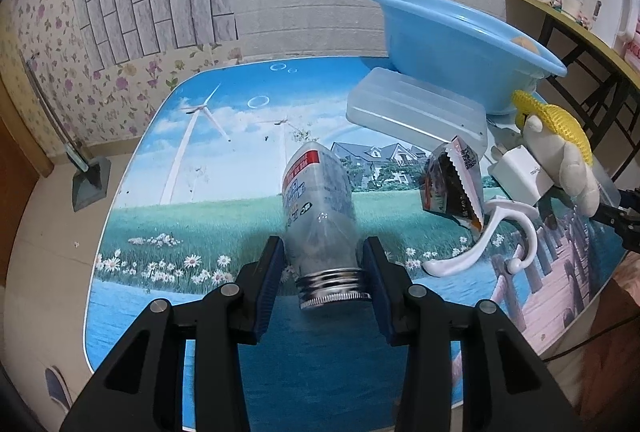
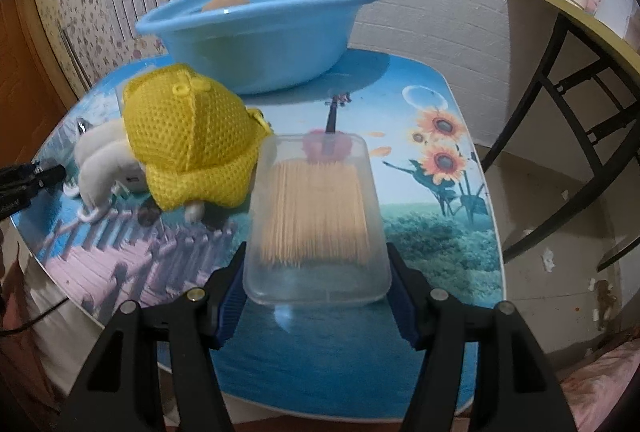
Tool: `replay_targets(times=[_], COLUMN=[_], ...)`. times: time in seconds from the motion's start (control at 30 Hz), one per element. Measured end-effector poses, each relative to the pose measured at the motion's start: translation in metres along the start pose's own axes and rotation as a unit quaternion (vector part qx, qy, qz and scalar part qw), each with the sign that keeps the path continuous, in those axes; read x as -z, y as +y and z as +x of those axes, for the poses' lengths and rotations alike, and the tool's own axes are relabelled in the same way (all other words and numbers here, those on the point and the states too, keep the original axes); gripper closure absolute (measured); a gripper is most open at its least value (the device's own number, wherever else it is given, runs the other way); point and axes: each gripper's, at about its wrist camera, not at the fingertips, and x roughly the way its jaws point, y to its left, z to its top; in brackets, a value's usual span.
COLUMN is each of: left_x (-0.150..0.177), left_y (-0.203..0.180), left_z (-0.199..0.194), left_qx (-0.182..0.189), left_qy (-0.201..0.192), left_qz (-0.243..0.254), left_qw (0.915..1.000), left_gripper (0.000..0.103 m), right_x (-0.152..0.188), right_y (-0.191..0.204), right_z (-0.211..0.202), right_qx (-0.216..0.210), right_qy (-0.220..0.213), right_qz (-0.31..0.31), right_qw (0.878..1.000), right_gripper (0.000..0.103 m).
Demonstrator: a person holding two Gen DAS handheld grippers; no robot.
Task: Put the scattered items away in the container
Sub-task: 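Carry the glass jar into the basin with the left tool while the right tool carries the toothpick box there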
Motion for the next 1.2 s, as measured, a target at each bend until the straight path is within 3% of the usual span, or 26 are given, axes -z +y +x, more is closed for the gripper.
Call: replay_targets(times=[0.23,0.47,0.63,0.73,0.77,1.03,1.2], left_x=[-0.002,0.0,0.002,0.003,0.003,-0.003,-0.016], left_y=[-0.004,-0.005,-0.006,-0.006,-0.006,-0.005,-0.009], left_z=[0.005,0.006,0.006,0.006,0.006,-0.011,-0.034], left_qx=[-0.003,0.002,0.0,0.001,0.001,0.01,0.021], left_qy=[-0.019,-0.039,-0.057,-0.061,-0.061,-0.082,-0.105], left_qz=[0.009,0.014,0.016,0.014,0.014,0.002,0.0], left_qw=[0.9998,0.9991,0.9982,0.998,0.998,0.9966,0.9942], left_gripper=[0.063,0.062,0.062,0.063,0.063,0.063,0.063], right_x=[-0.002,-0.003,-0.001,-0.001,0.0,-0.001,-0.008], right_y=[0.0,0.001,0.002,0.001,0.0,-0.004,0.0], right_z=[0.004,0.008,0.009,0.008,0.007,0.0,-0.02], right_qx=[-0.007,-0.007,-0.007,-0.004,-0.005,-0.011,-0.018], right_qy=[-0.024,-0.045,-0.058,-0.063,-0.065,-0.067,-0.097], right_qz=[-0.005,-0.002,-0.003,-0.002,-0.001,0.009,0.007], right_qw=[1.0,0.999,0.998,0.998,0.998,0.998,0.995], right_gripper=[0.04,0.027,0.026,0.032,0.043,0.043,0.043])
